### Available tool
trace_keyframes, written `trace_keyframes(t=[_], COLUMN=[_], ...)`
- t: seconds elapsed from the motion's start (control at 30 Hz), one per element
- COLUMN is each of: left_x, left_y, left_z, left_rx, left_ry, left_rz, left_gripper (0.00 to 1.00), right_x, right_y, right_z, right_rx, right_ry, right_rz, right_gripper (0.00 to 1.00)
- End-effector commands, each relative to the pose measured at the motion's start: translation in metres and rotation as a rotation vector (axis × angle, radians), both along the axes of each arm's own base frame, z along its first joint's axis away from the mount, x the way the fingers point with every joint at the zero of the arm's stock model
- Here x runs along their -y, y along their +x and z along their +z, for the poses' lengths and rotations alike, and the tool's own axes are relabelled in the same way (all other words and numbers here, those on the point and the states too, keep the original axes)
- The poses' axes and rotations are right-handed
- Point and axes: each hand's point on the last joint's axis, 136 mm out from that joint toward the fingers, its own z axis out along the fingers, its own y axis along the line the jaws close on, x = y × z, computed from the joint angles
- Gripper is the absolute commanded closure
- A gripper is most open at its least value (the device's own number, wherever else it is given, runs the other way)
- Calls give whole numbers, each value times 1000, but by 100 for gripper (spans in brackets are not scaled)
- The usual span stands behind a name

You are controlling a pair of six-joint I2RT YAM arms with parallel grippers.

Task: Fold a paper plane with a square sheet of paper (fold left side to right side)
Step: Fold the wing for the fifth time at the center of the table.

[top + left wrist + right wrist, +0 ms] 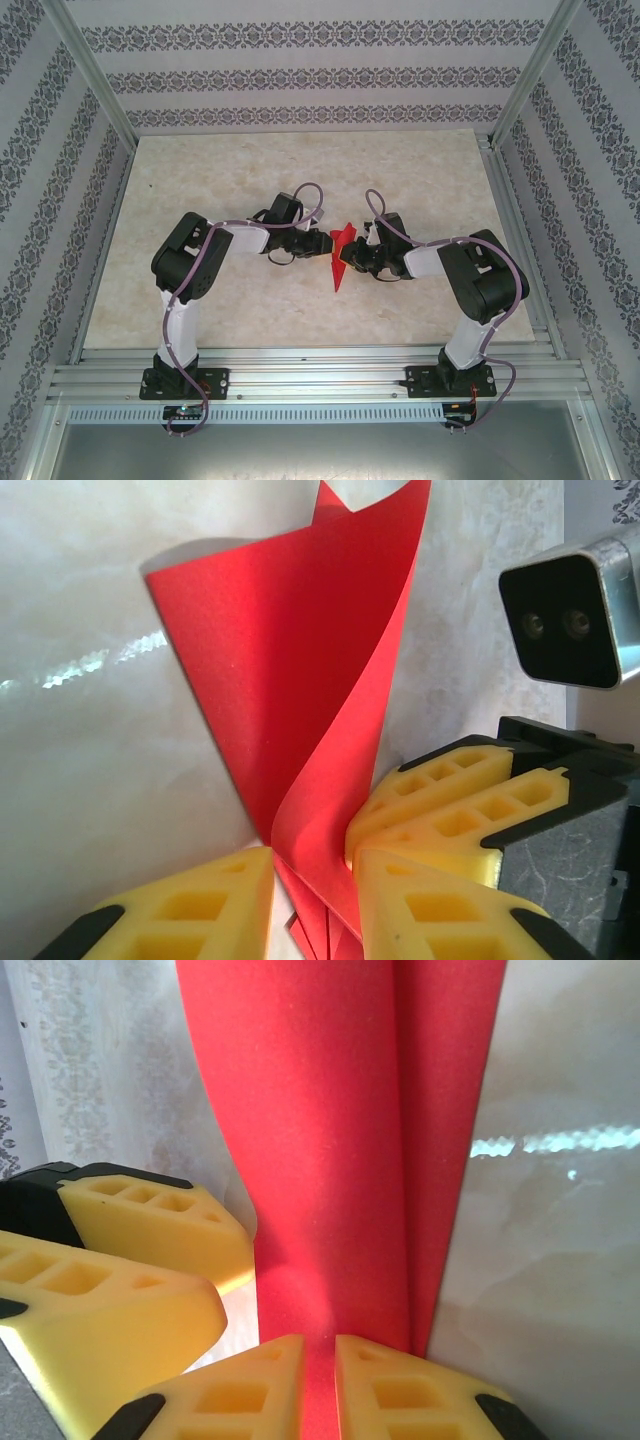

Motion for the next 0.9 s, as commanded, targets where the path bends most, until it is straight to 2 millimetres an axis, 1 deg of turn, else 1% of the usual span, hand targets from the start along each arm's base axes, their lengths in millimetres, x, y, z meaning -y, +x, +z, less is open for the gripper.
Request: trace_keyframes(t=[0.0,0.1,0.23,0.4,0.5,0.7,0.87], left_x=[2,6,8,0,-9,-15,-9], left_y=[-4,-6,-10,-12,-14,-18,-17], left_z=[-4,-4,-12,-16,-17,-12,-7], left_rx=[-35,-46,-66,-65,-74,-102,-110], left_ry=[-6,-21,-4,50,106,141,134], left_rz=[-16,-36,-44,-23,-2,17,18], left_gripper=[70,70,70,70,70,72,69], right_x=[10,9,9,9,9,9,8], right_y=[-2,-2,-1,-1,-1,-1,0], right_z=[-17,-17,-16,-15,-15,-15,-15], right_rx=[-23,-23,-21,-20,-20,-22,-18], right_ry=[-72,-70,-69,-70,-72,-74,-70], right_rz=[-31,-28,-31,-31,-29,-29,-28], right_gripper=[83,83,83,83,83,83,83])
